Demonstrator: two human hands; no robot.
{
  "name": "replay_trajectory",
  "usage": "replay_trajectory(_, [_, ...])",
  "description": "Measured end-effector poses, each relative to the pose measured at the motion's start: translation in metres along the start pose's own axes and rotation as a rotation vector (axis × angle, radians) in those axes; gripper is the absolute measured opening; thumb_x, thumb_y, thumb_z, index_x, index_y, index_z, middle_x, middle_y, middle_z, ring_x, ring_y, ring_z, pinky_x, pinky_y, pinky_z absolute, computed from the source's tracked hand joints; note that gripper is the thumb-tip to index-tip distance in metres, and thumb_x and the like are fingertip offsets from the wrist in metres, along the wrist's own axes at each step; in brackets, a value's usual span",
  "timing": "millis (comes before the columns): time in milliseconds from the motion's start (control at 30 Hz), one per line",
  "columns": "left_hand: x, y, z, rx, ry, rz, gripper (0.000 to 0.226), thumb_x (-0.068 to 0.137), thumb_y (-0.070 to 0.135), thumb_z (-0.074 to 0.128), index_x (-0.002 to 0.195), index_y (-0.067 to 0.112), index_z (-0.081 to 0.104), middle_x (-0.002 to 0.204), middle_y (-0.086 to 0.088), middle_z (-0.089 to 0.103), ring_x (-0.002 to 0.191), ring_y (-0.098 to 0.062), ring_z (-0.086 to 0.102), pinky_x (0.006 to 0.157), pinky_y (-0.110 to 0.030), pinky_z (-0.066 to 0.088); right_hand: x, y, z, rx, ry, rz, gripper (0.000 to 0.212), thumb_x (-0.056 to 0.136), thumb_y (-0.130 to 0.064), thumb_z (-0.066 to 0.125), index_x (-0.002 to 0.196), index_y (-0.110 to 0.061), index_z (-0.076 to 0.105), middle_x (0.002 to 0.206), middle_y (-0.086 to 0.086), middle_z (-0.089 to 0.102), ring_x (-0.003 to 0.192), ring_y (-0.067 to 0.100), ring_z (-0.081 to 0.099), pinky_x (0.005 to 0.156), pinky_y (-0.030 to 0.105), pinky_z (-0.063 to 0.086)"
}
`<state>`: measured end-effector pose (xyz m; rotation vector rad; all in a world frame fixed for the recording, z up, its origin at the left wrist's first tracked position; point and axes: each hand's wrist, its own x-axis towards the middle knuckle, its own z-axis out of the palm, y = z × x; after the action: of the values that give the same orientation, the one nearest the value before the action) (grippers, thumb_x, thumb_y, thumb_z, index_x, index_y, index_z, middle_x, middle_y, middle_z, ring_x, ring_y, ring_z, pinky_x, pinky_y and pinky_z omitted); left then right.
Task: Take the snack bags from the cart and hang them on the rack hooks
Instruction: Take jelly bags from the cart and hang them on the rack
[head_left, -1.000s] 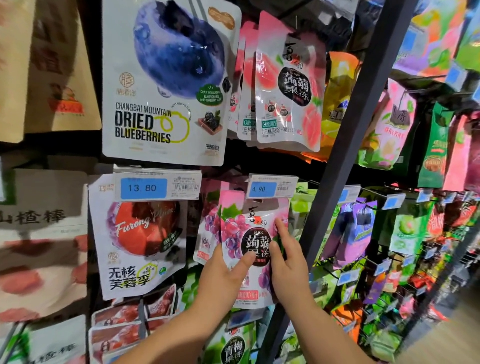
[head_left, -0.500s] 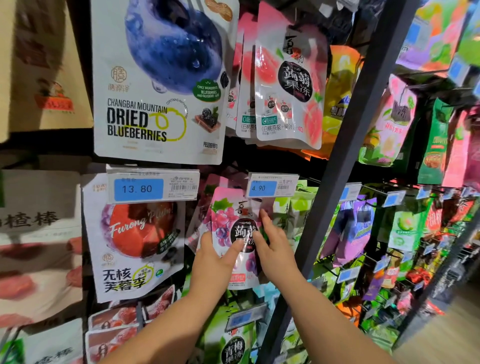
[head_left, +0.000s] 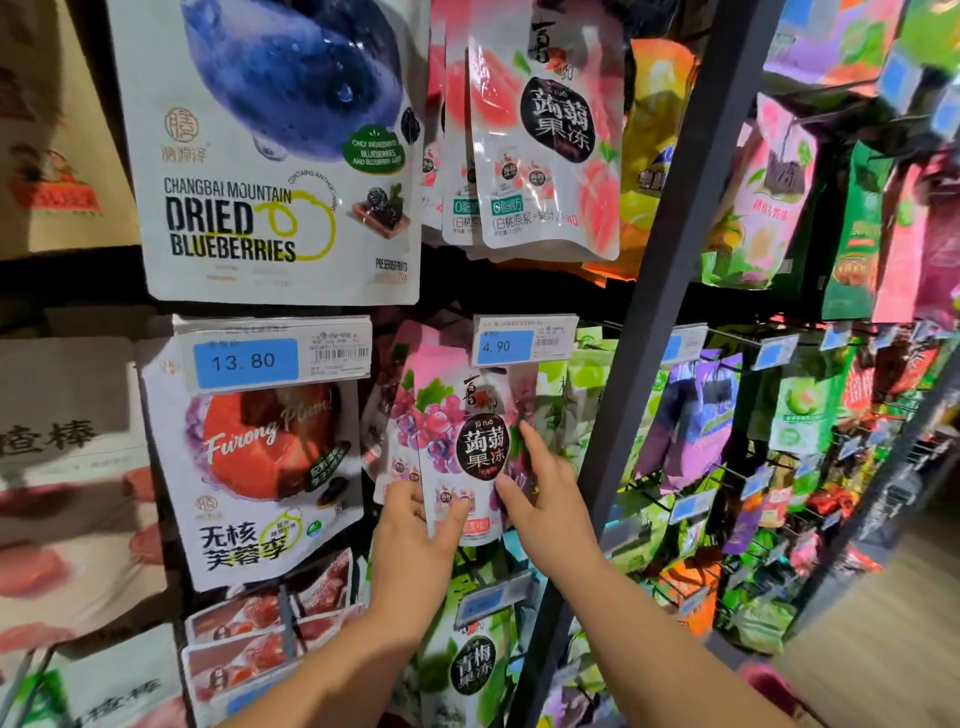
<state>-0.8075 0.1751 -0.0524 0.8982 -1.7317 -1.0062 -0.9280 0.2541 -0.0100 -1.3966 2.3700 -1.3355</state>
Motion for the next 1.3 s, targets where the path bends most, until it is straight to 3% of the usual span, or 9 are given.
replay_trajectory(233, [-0.035, -0.021, 0.021, -0.078, -0.048, -0.124, 0.028, 0.088, 0.027, 0.065, 0.084, 0.017, 0.039, 0.076, -0.005, 0.041, 0.067, -0.02, 0.042, 0.06, -0.029, 0.036, -0.039, 0.027, -0.005, 0.019, -0.005, 0.026, 0.054, 0.102, -0.039, 0.042, 0.152, -0.034, 0.023, 0.15, -0.006, 0.031, 0.137, 0.009, 0.031, 0.103, 0.021, 0.029])
replay_trajectory(333, [-0.068, -0.025, 0.04, -0.106, -0.12, -0.157, 0.028, 0.089, 0.023, 0.064, 0.086, 0.013, 0.038, 0.075, -0.005, 0.038, 0.065, -0.02, 0.04, 0.06, -0.029, 0.035, -0.067, 0.046, -0.015, 0.056, 0.005, 0.071, 0.047, 0.103, -0.033, 0.042, 0.149, -0.027, 0.033, 0.141, -0.005, 0.039, 0.127, 0.008, 0.04, 0.107, 0.029, 0.034])
replay_trajectory(500, [-0.131, -0.028, 0.085, 0.049, -0.475, -0.006, 0.033, 0.09, 0.022, 0.062, 0.074, 0.021, 0.033, 0.064, 0.001, 0.037, 0.058, -0.018, 0.036, 0.059, -0.035, 0.031, -0.13, 0.099, -0.037, 0.076, 0.058, 0.233, 0.034, 0.101, -0.029, 0.046, 0.135, -0.027, 0.05, 0.119, -0.01, 0.047, 0.101, -0.009, 0.047, 0.085, 0.009, 0.037])
replay_trajectory(867, [-0.286, -0.05, 0.163, 0.203, -1.292, 0.147, 0.024, 0.095, 0.04, 0.05, 0.084, 0.026, 0.034, 0.068, 0.006, 0.044, 0.062, -0.005, 0.044, 0.065, -0.029, 0.031, -0.352, 0.252, -0.107, 0.096, 0.465, 0.967, 0.029, 0.097, -0.017, 0.057, 0.12, -0.001, 0.06, 0.1, 0.006, 0.058, 0.089, 0.018, 0.053, 0.072, 0.023, 0.036])
replay_trajectory(933, [-0.305, -0.045, 0.168, 0.309, -1.362, 0.217, 0.021, 0.097, 0.042, 0.047, 0.092, 0.024, 0.038, 0.084, -0.003, 0.059, 0.079, -0.016, 0.057, 0.067, -0.032, 0.031, -0.387, 0.267, -0.119, 0.129, 0.559, 1.08, 0.042, 0.09, -0.033, 0.056, 0.117, -0.001, 0.062, 0.093, 0.009, 0.058, 0.086, 0.019, 0.05, 0.069, 0.026, 0.038])
replay_trajectory(1000, [-0.32, -0.041, 0.168, 0.461, -1.409, 0.307, 0.031, 0.096, 0.048, 0.043, 0.106, 0.019, 0.043, 0.102, -0.008, 0.064, 0.099, -0.027, 0.059, 0.071, -0.034, 0.034, -0.418, 0.282, -0.128, 0.127, 0.573, 1.221, 0.03, 0.092, -0.033, 0.057, 0.112, -0.012, 0.064, 0.095, 0.008, 0.059, 0.089, 0.016, 0.048, 0.076, 0.03, 0.04])
replay_trajectory(1067, [-0.326, -0.042, 0.165, 0.543, -1.421, 0.393, 0.04, 0.093, 0.058, 0.039, 0.108, 0.021, 0.044, 0.106, -0.007, 0.066, 0.104, -0.029, 0.06, 0.075, -0.036, 0.039, -0.447, 0.296, -0.137, 0.198, 0.632, 1.334, 0.01, 0.087, -0.033, 0.06, 0.09, -0.025, 0.065, 0.087, 0.002, 0.058, 0.085, 0.013, 0.049, 0.078, 0.032, 0.044])
replay_trajectory(1167, [-0.324, -0.045, 0.165, 0.577, -1.429, 0.401, 0.047, 0.086, 0.069, 0.032, 0.1, 0.026, 0.044, 0.099, -0.002, 0.067, 0.098, -0.028, 0.062, 0.074, -0.036, 0.042, -0.485, 0.308, -0.142, 0.384, 0.739, 1.492, 0.021, 0.089, -0.029, 0.055, 0.07, -0.02, 0.052, 0.081, 0.004, 0.057, 0.078, 0.022, 0.056, 0.08, 0.038, 0.052])
replay_trajectory(1300, [-0.328, -0.045, 0.169, 0.576, -1.424, 0.434, 0.03, 0.092, 0.058, 0.041, 0.09, 0.028, 0.041, 0.084, 0.0, 0.063, 0.093, -0.026, 0.062, 0.067, -0.034, 0.037, -0.514, 0.316, -0.137, 0.688, 1.132, 1.557, 0.017, 0.093, -0.009, 0.052, 0.077, -0.015, 0.057, 0.059, 0.003, 0.055, 0.047, 0.014, 0.048, 0.045, 0.021, 0.039])
